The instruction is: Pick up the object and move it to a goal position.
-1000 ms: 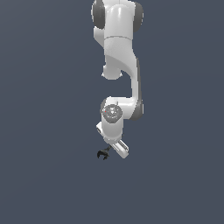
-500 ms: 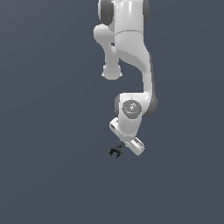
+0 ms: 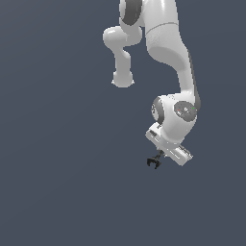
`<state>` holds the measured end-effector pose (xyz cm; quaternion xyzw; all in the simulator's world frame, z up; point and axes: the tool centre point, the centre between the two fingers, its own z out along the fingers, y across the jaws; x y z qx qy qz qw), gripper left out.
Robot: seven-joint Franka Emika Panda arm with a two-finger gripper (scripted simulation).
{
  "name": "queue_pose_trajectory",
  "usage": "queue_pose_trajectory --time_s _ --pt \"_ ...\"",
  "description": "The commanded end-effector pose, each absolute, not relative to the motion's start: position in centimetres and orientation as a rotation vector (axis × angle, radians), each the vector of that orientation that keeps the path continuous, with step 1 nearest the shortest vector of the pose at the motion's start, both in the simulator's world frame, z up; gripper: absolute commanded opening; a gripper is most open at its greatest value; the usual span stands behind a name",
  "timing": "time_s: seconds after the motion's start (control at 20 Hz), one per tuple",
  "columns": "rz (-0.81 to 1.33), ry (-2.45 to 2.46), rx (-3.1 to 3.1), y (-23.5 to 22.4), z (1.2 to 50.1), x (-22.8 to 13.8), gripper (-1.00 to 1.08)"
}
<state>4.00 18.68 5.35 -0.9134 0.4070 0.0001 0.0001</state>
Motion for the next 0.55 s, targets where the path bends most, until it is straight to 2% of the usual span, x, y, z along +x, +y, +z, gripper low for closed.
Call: queue_pose_trajectory --time_s 0.0,0.25,0.5 --pt "0.0 1.281 -2.869 21.1 6.0 3.8 -1.0" --pt "0.0 1.281 -2.869 24.2 6.7 3.7 -1.0" --pt "0.0 1.281 -2.869 25.2 6.9 3.7 -1.0"
